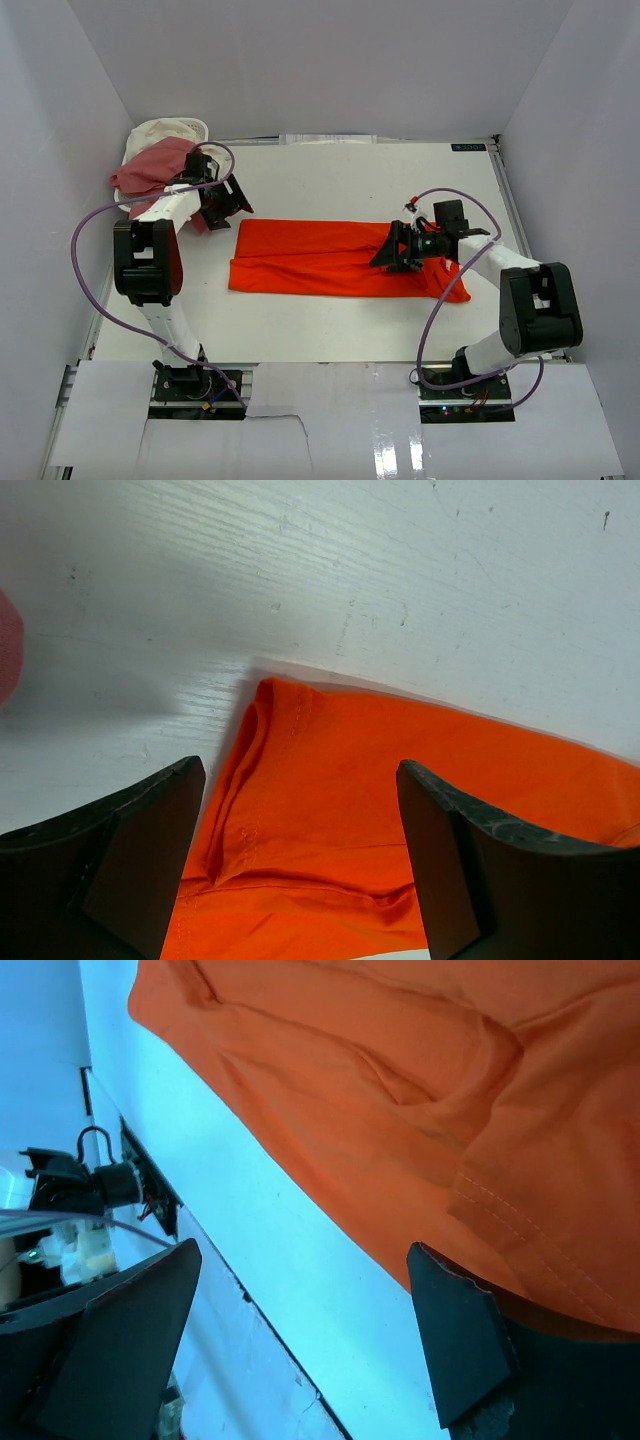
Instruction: Fold and stack the t-shirts
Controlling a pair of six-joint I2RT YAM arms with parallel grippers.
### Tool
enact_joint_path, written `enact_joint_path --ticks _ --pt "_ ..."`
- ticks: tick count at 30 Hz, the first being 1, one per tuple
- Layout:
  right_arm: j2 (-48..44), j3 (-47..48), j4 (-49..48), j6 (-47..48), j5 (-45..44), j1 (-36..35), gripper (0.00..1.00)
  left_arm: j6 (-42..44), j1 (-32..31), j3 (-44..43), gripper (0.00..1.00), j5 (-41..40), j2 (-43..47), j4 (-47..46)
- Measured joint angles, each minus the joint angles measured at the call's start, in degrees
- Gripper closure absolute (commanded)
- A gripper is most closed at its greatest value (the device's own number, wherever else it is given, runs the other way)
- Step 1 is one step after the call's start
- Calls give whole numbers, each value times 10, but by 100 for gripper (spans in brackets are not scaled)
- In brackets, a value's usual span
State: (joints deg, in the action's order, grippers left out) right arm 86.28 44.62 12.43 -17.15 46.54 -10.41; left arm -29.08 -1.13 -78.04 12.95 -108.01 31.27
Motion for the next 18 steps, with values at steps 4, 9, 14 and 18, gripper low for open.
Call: enact_joint_path --ticks 4,9,14,18 --pt "-49 22 21 8 -57 -1 10 2 0 0 13 4 0 0" --pt "-92 45 26 26 -142 0 10 2 -12 -1 15 9 2 1" --pt "-97 21 10 32 -166 24 10 4 -43 -9 15 14 5 3" --pt "-73 -31 -54 6 -92 90 10 7 -58 -15 15 19 5 5"
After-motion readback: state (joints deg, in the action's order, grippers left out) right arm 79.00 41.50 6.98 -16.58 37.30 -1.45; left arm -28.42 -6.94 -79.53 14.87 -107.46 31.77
